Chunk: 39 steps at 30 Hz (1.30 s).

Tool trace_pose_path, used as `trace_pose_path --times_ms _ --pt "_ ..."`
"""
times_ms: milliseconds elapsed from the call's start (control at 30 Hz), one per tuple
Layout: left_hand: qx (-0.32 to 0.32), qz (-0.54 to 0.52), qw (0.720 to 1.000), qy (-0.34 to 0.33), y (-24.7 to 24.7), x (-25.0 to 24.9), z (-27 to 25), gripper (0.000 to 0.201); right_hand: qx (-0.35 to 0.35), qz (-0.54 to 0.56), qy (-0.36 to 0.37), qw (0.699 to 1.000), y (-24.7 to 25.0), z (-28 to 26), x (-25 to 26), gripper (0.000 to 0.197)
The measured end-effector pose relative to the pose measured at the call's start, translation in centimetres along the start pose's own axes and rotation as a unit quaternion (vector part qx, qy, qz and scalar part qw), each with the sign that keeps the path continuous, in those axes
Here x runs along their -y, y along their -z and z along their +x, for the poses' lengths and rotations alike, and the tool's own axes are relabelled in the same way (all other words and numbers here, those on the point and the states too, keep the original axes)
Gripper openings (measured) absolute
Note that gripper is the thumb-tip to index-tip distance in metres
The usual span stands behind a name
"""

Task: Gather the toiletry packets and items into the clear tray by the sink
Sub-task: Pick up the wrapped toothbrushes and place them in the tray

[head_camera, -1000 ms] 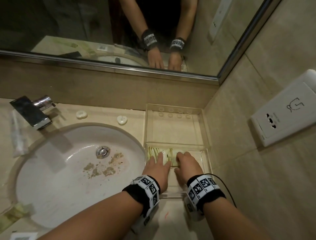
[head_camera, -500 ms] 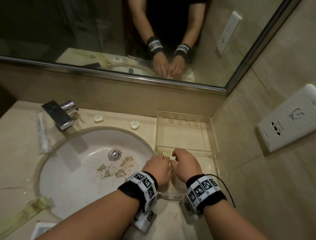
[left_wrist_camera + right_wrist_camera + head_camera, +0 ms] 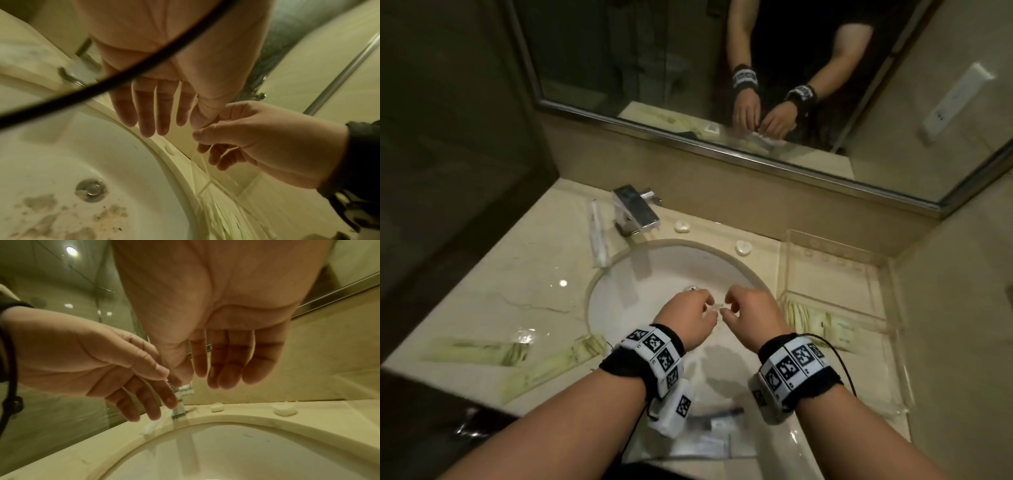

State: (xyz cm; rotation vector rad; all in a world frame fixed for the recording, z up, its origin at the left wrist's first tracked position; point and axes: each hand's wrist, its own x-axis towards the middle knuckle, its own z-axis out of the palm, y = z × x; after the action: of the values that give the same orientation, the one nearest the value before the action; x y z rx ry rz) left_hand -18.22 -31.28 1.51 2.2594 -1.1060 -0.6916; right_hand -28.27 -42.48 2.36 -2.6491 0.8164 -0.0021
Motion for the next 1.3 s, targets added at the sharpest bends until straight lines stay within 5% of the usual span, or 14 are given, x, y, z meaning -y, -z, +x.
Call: trace_pose_path --times_ms 467,900,1100,1300 --pt "-0.079 -0.097 0.981 0.147 9.3 14.8 -8.8 0.029 0.094 -0.038 0.066 0.993 -6.2 4.0 14.9 0.020" --pt "-0.118 -0.152 0.960 0.203 14.7 21.1 -10.4 0.029 0.164 -0.058 0.067 0.983 -10.5 15.3 21.8 0.040" --pt "-0.122 -0.183 0.947 0.233 15.5 22.7 -11.3 0.027 0.215 -0.197 0.034 0.956 -13.4 18.7 23.4 0.052" --pt "-0.130 -0.206 0.934 0.261 15.4 24.4 -12.7 0.025 0.132 -0.220 0.023 0.966 -16.0 20.1 23.5 0.034"
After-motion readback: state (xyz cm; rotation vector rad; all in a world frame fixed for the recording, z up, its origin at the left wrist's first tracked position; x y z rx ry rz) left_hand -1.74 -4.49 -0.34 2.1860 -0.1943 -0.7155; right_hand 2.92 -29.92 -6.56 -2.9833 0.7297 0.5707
